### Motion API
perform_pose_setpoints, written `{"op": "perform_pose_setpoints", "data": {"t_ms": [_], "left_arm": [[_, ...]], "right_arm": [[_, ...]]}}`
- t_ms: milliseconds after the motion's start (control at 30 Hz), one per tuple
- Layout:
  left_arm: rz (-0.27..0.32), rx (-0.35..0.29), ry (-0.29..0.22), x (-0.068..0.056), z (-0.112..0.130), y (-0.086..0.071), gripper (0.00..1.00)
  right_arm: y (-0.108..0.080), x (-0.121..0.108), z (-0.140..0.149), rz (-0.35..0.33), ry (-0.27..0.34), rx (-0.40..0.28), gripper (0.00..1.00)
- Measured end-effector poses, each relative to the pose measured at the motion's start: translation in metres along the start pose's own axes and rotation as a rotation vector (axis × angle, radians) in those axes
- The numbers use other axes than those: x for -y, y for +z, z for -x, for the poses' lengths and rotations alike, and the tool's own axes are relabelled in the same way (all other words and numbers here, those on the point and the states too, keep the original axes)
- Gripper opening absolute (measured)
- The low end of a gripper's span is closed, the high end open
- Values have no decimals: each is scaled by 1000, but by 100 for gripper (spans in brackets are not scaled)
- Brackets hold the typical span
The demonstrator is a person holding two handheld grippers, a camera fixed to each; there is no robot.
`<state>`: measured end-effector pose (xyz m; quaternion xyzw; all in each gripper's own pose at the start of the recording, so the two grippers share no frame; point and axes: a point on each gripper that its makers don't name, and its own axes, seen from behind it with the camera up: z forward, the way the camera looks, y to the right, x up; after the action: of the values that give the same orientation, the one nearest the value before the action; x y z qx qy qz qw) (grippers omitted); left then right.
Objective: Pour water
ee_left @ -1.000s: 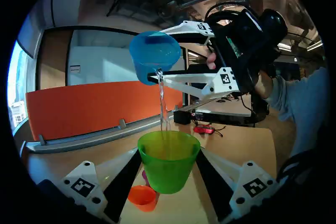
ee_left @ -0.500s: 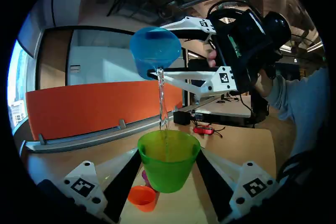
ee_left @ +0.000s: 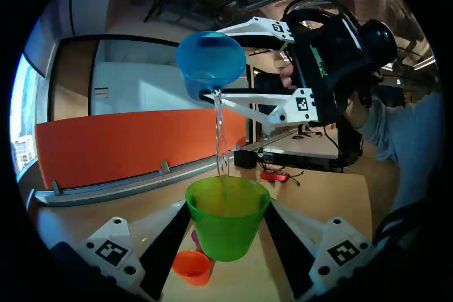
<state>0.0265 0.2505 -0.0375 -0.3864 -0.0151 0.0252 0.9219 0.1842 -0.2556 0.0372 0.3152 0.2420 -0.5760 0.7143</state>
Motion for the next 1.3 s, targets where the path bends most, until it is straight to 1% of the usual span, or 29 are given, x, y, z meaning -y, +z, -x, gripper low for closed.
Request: {"op": "perform_pose_setpoints", "data": {"t_ms": [400,600,800,1100,1300], "left_arm": [[1,0,-9,0,0,2,86],[-1,-3,-15,2,-1,2,86],[-1,-3,-14,3,0,2,86],[-1,-7,-17,4,-1,1,86],[-1,-6,-18,4,-1,1,86]], "right_arm": [[2,-5,-2,13,-71,4,90],[4,-6,-2,19,-117,10,90],[5,-7,-5,21,-146,7,90],[7,-11,-12,28,-207,1,90],[8,-13,-15,33,-263,-1,90]]}}
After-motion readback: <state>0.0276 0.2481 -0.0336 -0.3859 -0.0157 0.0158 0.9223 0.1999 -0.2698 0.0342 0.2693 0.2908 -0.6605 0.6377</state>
